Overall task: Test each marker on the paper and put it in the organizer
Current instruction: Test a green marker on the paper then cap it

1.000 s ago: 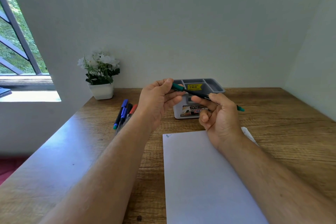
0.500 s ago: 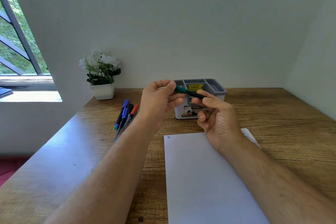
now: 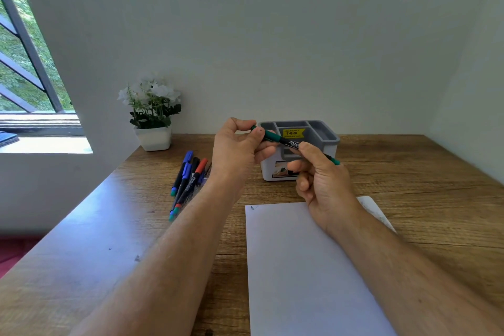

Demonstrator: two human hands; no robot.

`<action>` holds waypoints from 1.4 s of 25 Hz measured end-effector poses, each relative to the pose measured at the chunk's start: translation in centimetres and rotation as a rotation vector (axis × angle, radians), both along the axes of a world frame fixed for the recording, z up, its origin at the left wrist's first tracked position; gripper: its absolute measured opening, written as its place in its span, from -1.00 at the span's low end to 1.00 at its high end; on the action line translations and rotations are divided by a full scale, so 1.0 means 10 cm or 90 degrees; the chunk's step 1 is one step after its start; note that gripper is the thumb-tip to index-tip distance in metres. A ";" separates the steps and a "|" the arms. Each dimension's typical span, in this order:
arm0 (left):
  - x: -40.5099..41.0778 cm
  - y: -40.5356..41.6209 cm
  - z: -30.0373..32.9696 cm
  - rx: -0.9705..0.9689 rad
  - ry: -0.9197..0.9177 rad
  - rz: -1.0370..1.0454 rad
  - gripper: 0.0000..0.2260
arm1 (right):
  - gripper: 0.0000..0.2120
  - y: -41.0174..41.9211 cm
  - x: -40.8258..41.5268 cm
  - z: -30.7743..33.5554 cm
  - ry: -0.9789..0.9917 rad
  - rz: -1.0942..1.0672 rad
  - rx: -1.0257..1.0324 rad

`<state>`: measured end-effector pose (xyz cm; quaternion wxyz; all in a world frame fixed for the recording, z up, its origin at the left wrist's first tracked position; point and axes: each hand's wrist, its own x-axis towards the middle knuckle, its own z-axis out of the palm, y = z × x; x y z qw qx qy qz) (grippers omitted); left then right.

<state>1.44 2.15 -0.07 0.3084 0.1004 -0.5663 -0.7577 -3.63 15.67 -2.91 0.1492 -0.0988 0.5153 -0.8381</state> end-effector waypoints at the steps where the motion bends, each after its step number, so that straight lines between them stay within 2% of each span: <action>1: 0.00 0.00 0.00 -0.008 0.005 0.005 -0.91 | -0.84 0.00 0.00 0.01 -0.002 0.004 -0.002; 10: -0.02 0.12 -0.03 -0.049 0.038 0.004 -0.89 | -0.80 0.03 -0.07 -0.02 -0.054 0.023 -0.039; 12: -0.02 0.16 -0.04 -0.053 0.040 0.003 -0.83 | -0.76 0.02 -0.10 -0.03 -0.065 0.029 -0.043; 15: -0.05 0.25 -0.06 -0.060 0.047 0.045 -0.68 | -0.70 0.01 -0.11 -0.05 -0.044 0.041 -0.036; 19: -0.04 0.28 -0.01 -0.053 0.134 0.117 -0.66 | -0.63 -0.02 -0.08 -0.05 0.005 0.078 0.018; 23: 0.02 0.18 0.11 -0.223 0.262 0.303 -0.64 | -0.63 -0.02 -0.07 -0.05 0.007 0.089 0.047; 25: 0.02 0.12 0.15 -0.285 0.294 0.348 -0.64 | -0.64 -0.04 -0.06 -0.05 0.020 0.081 0.076; 28: -0.07 0.03 0.18 -0.384 0.263 0.355 -0.68 | -0.63 -0.05 -0.05 -0.05 0.030 0.075 0.103; 35: -0.43 -0.13 0.21 -0.505 0.011 0.284 -0.61 | -0.60 -0.05 -0.03 -0.03 0.048 0.066 0.130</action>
